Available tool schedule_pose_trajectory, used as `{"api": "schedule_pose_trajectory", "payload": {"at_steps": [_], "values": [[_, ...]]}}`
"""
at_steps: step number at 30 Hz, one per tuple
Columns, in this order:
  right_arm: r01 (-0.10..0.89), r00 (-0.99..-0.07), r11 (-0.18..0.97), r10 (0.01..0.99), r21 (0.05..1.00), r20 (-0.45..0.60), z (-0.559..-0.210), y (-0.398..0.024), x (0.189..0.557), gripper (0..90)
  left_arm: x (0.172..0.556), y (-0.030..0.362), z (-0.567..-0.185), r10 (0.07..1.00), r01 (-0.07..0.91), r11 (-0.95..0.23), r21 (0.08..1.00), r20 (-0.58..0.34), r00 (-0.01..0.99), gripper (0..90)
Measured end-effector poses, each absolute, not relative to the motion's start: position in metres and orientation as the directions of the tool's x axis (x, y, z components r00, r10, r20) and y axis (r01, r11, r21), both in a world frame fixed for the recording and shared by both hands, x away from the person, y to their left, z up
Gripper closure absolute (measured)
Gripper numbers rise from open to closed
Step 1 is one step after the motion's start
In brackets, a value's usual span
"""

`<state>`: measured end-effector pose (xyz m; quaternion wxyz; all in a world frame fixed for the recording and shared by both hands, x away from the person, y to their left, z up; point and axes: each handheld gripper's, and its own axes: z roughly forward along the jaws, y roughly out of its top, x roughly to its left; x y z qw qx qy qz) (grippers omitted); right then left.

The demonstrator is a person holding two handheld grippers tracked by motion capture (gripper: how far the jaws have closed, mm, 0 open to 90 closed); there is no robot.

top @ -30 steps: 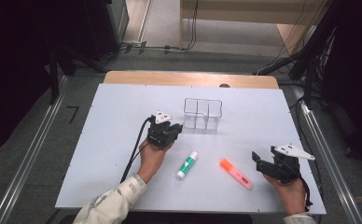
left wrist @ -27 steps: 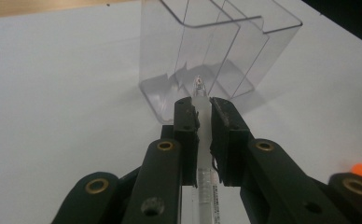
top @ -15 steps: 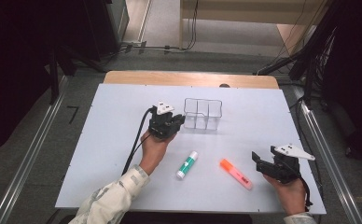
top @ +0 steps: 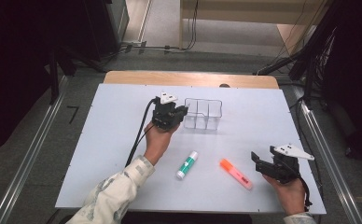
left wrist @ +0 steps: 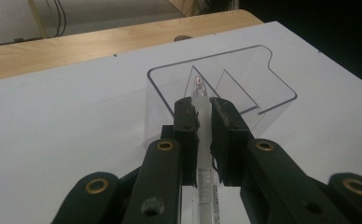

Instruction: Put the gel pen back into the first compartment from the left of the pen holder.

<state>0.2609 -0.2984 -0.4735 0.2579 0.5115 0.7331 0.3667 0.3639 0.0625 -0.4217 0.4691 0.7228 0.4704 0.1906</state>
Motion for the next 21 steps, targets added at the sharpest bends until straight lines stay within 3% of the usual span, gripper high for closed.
{"api": "schedule_pose_trajectory", "payload": {"at_steps": [21], "values": [[0.562, -0.346, 0.201, 0.938, 0.802, 0.008, -0.473, -0.3, 0.261, 22.7, 0.405, 0.041, -0.404, 0.875, 0.497, -0.123, 0.859, -0.143, 0.463, 81.6]]}}
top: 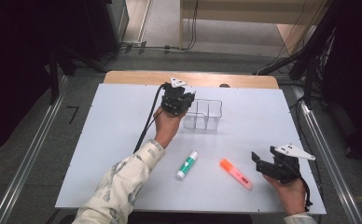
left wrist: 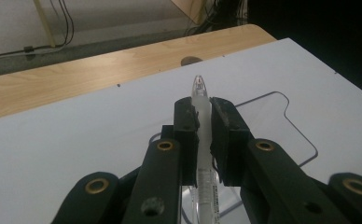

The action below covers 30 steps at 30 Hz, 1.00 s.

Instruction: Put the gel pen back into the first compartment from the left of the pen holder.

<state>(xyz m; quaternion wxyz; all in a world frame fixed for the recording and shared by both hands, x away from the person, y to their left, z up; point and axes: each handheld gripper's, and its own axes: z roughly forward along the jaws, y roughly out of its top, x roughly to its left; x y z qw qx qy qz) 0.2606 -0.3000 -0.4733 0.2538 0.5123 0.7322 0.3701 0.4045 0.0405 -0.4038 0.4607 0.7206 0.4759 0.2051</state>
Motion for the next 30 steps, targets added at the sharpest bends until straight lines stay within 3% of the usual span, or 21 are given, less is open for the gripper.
{"api": "schedule_pose_trajectory", "payload": {"at_steps": [30], "values": [[0.551, -0.346, 0.193, 0.938, 0.812, 0.012, -0.471, -0.304, 0.257, 22.7, 0.46, 0.004, -0.393, 0.883, 0.489, -0.111, 0.865, -0.14, 0.448, 81.5]]}}
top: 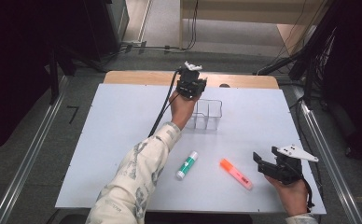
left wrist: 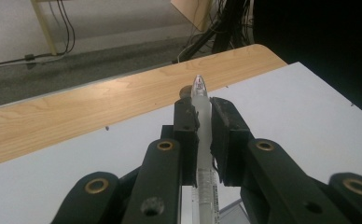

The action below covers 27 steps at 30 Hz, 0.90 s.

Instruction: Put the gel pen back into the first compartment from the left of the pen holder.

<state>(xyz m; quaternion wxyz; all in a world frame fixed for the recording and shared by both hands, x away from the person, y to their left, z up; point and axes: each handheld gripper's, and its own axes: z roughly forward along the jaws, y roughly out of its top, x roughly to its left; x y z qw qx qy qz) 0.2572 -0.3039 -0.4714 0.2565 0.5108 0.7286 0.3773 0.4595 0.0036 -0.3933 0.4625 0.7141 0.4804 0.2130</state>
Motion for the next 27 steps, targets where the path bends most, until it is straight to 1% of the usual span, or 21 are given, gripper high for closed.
{"api": "schedule_pose_trajectory", "payload": {"at_steps": [10, 27], "values": [[0.55, -0.349, 0.194, 0.937, 0.812, 0.012, -0.4713, -0.3048, 0.2568, 22.7, 0.4665, 0.0066, -0.3934, 0.887, 0.483, -0.098, 0.87, -0.144, 0.439, 81.3], [0.551, -0.352, 0.196, 0.936, 0.811, 0.012, -0.472, -0.304, 0.2573, 22.7, 0.4644, 0.0091, -0.3932, 0.885, 0.475, -0.099, 0.874, -0.141, 0.443, 80.9]]}}
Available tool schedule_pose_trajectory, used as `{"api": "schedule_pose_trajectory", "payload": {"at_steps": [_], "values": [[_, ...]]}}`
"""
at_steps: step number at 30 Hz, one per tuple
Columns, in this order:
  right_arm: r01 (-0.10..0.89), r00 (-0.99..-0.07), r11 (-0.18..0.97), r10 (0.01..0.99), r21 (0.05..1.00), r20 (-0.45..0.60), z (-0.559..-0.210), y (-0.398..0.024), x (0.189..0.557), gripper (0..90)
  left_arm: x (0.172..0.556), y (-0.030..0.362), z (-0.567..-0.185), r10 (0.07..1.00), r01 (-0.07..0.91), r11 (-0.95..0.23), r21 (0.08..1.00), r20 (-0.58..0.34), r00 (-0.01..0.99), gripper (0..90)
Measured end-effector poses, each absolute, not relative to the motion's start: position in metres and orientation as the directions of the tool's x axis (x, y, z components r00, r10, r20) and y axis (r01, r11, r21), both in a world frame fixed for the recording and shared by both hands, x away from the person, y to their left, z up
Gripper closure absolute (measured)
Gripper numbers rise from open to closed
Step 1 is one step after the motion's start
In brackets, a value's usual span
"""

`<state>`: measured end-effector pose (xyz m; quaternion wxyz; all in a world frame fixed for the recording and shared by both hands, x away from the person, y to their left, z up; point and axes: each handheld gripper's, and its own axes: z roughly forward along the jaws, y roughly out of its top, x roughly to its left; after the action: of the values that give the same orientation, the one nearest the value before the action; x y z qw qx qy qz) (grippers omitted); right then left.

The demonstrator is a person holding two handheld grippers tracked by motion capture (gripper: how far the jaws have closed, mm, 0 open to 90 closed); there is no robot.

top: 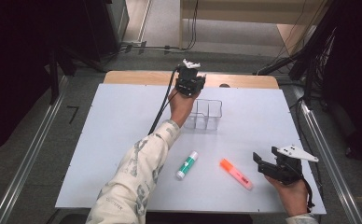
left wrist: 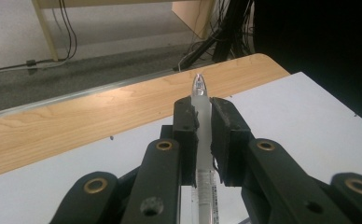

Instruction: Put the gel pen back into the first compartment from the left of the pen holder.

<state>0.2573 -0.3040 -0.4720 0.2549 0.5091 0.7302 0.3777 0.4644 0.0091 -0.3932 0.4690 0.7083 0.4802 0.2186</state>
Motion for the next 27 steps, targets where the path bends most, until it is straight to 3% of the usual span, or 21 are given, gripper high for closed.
{"api": "schedule_pose_trajectory", "payload": {"at_steps": [27], "values": [[0.556, -0.353, 0.197, 0.936, 0.808, 0.015, -0.4722, -0.304, 0.2577, 22.7, 0.4638, 0.0121, -0.3936, 0.89, 0.461, -0.095, 0.882, -0.132, 0.436, 80.6]]}}
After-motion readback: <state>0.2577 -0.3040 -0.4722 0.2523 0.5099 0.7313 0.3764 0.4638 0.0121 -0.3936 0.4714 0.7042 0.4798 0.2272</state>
